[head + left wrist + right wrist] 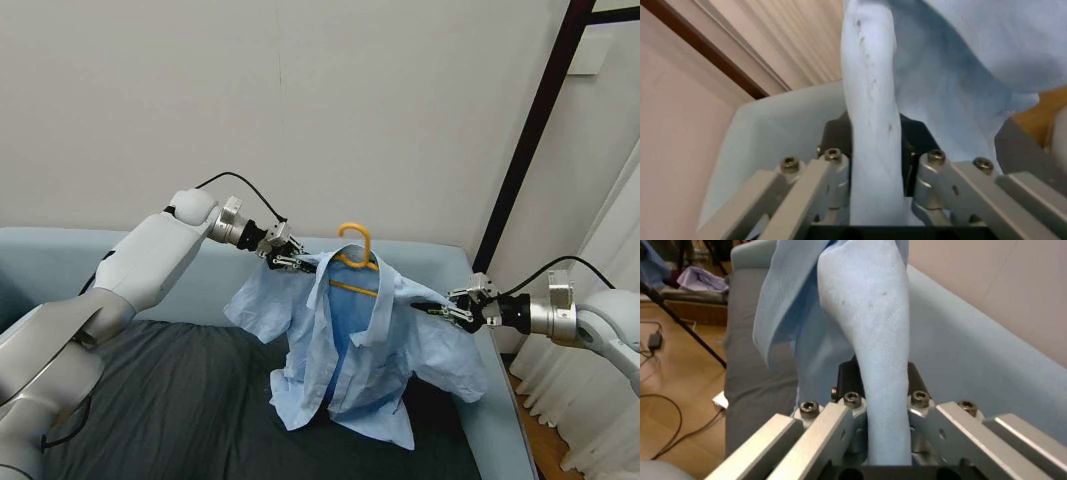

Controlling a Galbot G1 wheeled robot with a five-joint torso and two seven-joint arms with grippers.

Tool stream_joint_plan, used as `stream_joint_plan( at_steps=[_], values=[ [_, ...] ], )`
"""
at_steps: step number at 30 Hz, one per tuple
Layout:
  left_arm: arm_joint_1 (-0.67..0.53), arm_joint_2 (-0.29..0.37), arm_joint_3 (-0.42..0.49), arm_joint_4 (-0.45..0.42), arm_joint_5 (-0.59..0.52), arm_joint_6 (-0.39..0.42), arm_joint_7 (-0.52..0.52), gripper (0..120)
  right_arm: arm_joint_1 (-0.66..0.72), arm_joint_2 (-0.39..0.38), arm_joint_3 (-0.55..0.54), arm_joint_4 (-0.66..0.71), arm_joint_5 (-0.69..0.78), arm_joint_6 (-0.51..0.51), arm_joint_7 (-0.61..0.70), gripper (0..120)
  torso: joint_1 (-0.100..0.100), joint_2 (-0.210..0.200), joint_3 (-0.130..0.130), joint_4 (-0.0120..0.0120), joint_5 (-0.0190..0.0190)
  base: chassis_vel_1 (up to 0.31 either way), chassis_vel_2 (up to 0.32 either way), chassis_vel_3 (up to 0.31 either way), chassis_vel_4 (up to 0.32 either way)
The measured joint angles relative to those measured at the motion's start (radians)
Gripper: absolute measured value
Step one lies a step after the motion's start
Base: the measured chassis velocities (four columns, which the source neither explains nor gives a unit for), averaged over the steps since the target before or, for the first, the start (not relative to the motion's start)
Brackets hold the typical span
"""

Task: Pick up the clothes from the sofa and hang them on the clothes hanger.

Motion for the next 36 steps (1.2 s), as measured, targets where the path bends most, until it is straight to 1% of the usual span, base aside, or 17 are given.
stream_joint_plan(
  at_steps=[1,5,7,11,12,16,17,20,22,25,27,28,31,32,33,34,36],
  values=[
    [0.000,0.000,0.000,0.000,0.000,0.000,0.000,26,0.000,0.000,0.000,0.000,0.000,0.000,0.000,2,0.000,0.000,0.000,0.0000,0.0000,0.000,0.000,0.000,0.000],
    [-0.034,0.010,0.001,0.074,-0.053,-0.066,-0.033,43,-0.001,-0.026,0.014,-0.011,0.020,-0.009,-0.021,2,0.000,0.000,0.000,-0.0001,0.0003,0.000,0.000,0.000,0.000],
    [-0.041,0.018,0.001,0.087,-0.072,-0.074,-0.045,47,-0.003,-0.035,0.018,-0.010,0.024,-0.011,-0.023,2,0.000,0.000,0.000,-0.0001,0.0002,0.000,0.000,0.000,0.000],
    [-0.052,0.064,0.003,0.104,-0.213,-0.083,-0.081,65,-0.013,-0.067,0.031,0.001,0.038,-0.020,-0.016,2,0.000,0.000,0.000,0.0003,0.0001,0.000,0.000,0.000,0.000],
    [-0.052,0.064,0.003,0.104,-0.213,-0.083,-0.081,65,-0.013,-0.067,0.031,0.001,0.038,-0.020,-0.016,2,0.000,0.000,0.000,0.0003,0.0001,0.000,0.000,0.000,0.000],
    [-0.034,0.115,0.004,0.080,-0.337,-0.087,-0.092,84,-0.018,-0.100,0.039,0.022,0.106,-0.045,0.044,2,0.000,0.000,0.000,0.0000,0.0002,0.000,0.000,0.000,0.000],
    [-0.034,0.115,0.004,0.080,-0.337,-0.087,-0.092,84,-0.018,-0.100,0.039,0.022,0.106,-0.045,0.044,2,0.000,0.000,0.000,0.0000,0.0002,0.000,0.000,0.000,0.000],
    [0.007,0.167,-0.003,0.024,-0.423,-0.088,-0.136,96,-0.018,-0.133,0.052,0.050,0.192,-0.064,0.103,2,0.000,0.000,0.000,0.0000,0.0000,0.000,0.000,0.000,0.000],
    [0.023,0.182,-0.008,0.002,-0.441,-0.090,-0.158,98,-0.016,-0.141,0.054,0.058,0.213,-0.068,0.124,2,0.000,0.000,0.000,0.0000,0.0000,0.000,0.000,0.000,0.000],
    [0.099,0.236,-0.037,-0.093,-0.501,-0.100,-0.275,100,0.000,-0.164,0.059,0.079,0.262,-0.076,0.185,2,0.000,0.000,0.000,0.0001,0.0000,0.000,0.000,0.000,0.000],
    [0.206,0.285,-0.091,-0.227,-0.544,-0.098,-0.441,100,0.019,-0.193,0.059,0.114,0.309,-0.094,0.270,2,0.000,0.000,0.000,0.0003,-0.0003,0.000,0.000,0.000,0.000],
    [0.206,0.285,-0.091,-0.227,-0.544,-0.098,-0.441,100,0.019,-0.193,0.059,0.114,0.309,-0.094,0.270,2,0.000,0.000,0.000,0.0003,-0.0003,0.000,0.000,0.000,0.000],
    [0.345,0.327,-0.190,-0.415,-0.562,-0.065,-0.652,100,0.027,-0.226,0.059,0.182,0.379,-0.130,0.429,2,0.000,0.000,0.000,0.0001,-0.0003,0.000,0.000,0.000,0.000],
    [0.409,0.338,-0.237,-0.496,-0.552,-0.040,-0.763,100,0.029,-0.233,0.059,0.214,0.420,-0.146,0.510,2,0.000,0.000,0.000,-0.0001,0.0002,0.000,0.000,0.000,0.000],
    [0.451,0.341,-0.265,-0.549,-0.549,-0.018,-0.831,100,0.032,-0.234,0.058,0.240,0.457,-0.159,0.590,2,0.000,0.000,0.000,0.0001,0.0000,0.000,0.000,0.000,0.000],
    [0.451,0.341,-0.265,-0.549,-0.549,-0.018,-0.831,100,0.032,-0.234,0.058,0.240,0.457,-0.159,0.590,2,0.000,0.000,0.000,0.0001,0.0000,0.000,0.000,0.000,0.000],
    [0.549,0.340,-0.318,-0.675,-0.531,0.030,-1.018,100,0.045,-0.225,0.055,0.293,0.520,-0.188,0.758,2,0.000,0.000,0.000,0.0000,-0.0002,0.000,0.000,0.000,0.000]
  ],
)
